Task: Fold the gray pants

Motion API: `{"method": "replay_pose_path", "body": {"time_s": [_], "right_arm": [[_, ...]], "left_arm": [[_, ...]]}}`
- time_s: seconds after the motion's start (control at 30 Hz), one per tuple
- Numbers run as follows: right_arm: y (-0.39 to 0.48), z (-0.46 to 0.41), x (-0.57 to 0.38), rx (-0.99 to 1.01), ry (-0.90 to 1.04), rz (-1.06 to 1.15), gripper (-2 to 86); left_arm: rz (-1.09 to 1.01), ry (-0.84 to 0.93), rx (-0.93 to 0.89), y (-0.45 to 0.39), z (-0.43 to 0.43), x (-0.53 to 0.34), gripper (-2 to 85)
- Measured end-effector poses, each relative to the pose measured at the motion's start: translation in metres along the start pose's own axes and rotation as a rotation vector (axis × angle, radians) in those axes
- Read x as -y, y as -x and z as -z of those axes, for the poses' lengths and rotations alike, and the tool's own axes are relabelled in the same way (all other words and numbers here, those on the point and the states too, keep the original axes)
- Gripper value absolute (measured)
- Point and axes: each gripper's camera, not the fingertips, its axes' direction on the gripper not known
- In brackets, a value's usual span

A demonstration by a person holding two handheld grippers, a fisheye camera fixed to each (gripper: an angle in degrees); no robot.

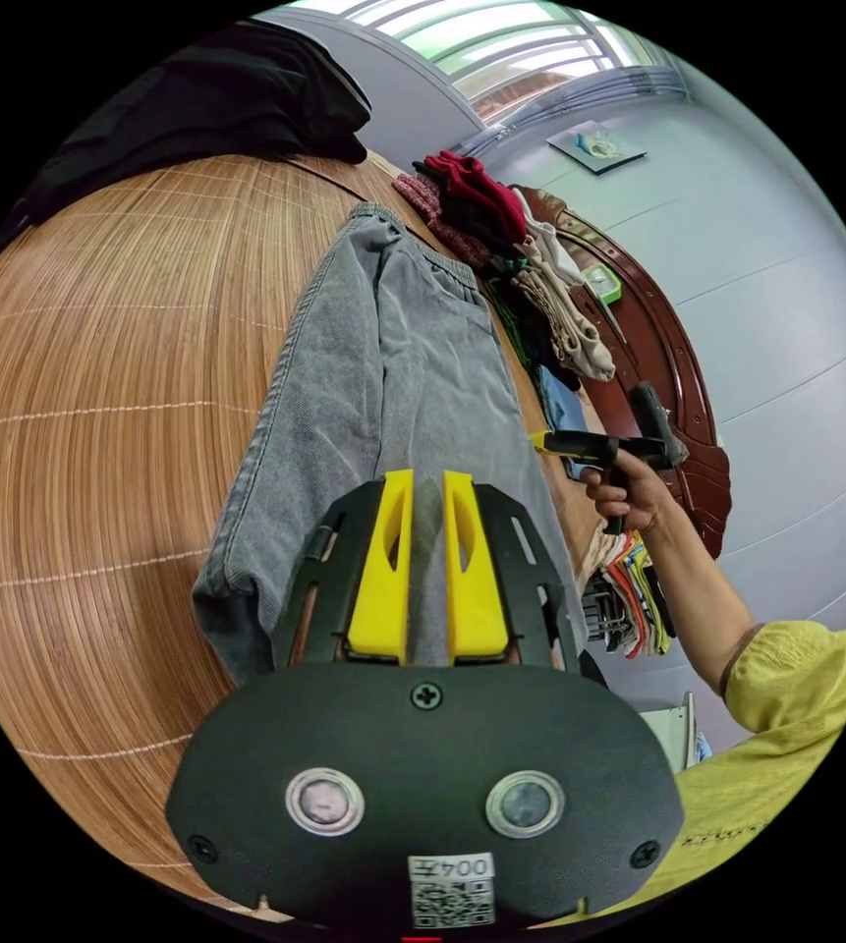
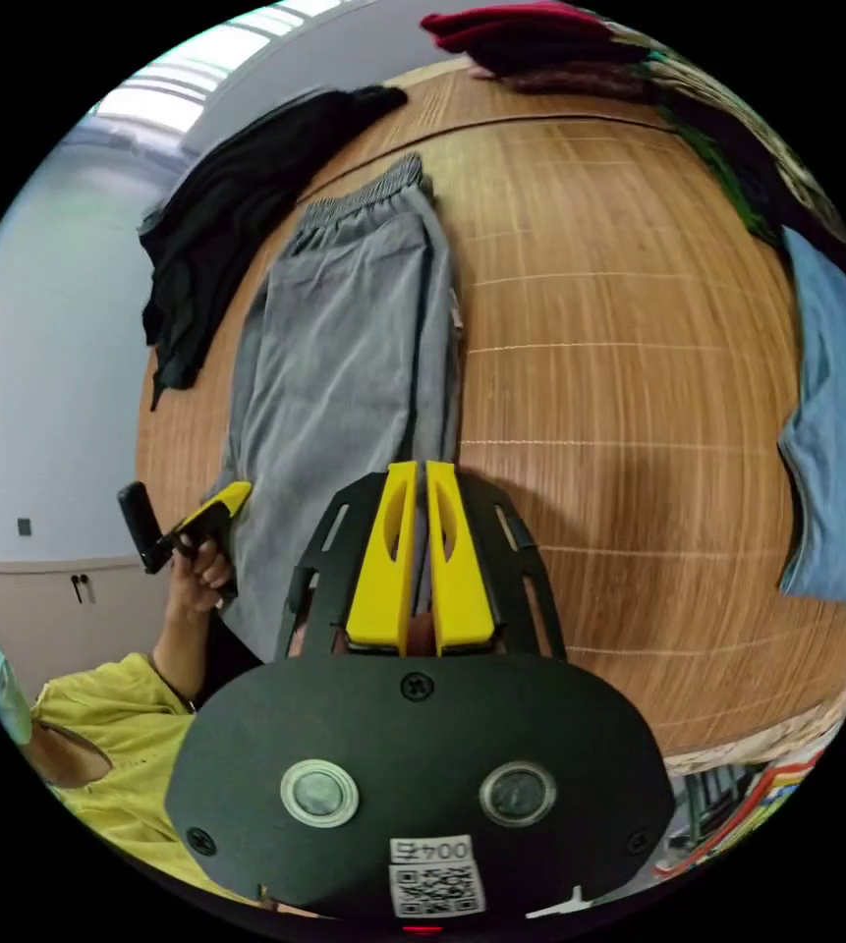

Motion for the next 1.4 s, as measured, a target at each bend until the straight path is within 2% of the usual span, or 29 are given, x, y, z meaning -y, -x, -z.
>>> {"method": "replay_pose_path", "body": {"time_s": [0.07, 0.2, 0.33, 0.4, 0.6, 0.8, 0.9, 1.07, 1.27, 1.4], "right_arm": [[0.004, 0.013, -0.029, 0.059, -0.097, 0.016, 3.4], [0.027, 0.001, -0.071, 0.105, -0.081, 0.081, 3.9], [0.030, -0.042, -0.113, 0.015, 0.016, 0.060, 4.4], [0.026, -0.045, -0.131, -0.053, -0.022, 0.025, 2.9], [0.033, -0.032, -0.189, -0.006, -0.105, 0.023, 4.7], [0.042, -0.066, -0.253, 0.031, -0.083, 0.043, 6.9], [0.051, -0.092, -0.270, -0.198, -0.020, 0.047, 6.8], [0.059, -0.074, -0.326, -0.072, -0.183, 0.054, 4.3], [0.066, -0.101, -0.392, -0.042, -0.330, 0.097, 3.9], [0.088, -0.123, -0.417, -0.140, -0.397, 0.208, 6.5]], "left_arm": [[0.001, 0.001, -0.004, -0.003, -0.002, -0.003, 5.0], [-0.006, -0.003, -0.012, -0.009, -0.006, -0.008, 5.9], [0.015, -0.005, -0.004, -0.016, -0.011, -0.015, 6.1], [0.041, -0.006, -0.012, -0.018, -0.013, -0.018, 6.2], [0.040, -0.034, -0.004, -0.051, 0.015, -0.039, 6.3], [-0.096, 0.072, 0.110, -0.101, 0.015, -0.106, 2.8], [-0.180, 0.198, 0.326, -0.122, -0.008, -0.134, 1.4], [-0.285, 0.059, 0.345, -0.164, 0.027, -0.186, 0.6], [-0.497, 0.084, 0.404, -0.211, 0.022, -0.245, 2.5], [-0.647, 0.145, 0.502, -0.246, -0.001, -0.268, 4.9]]}}
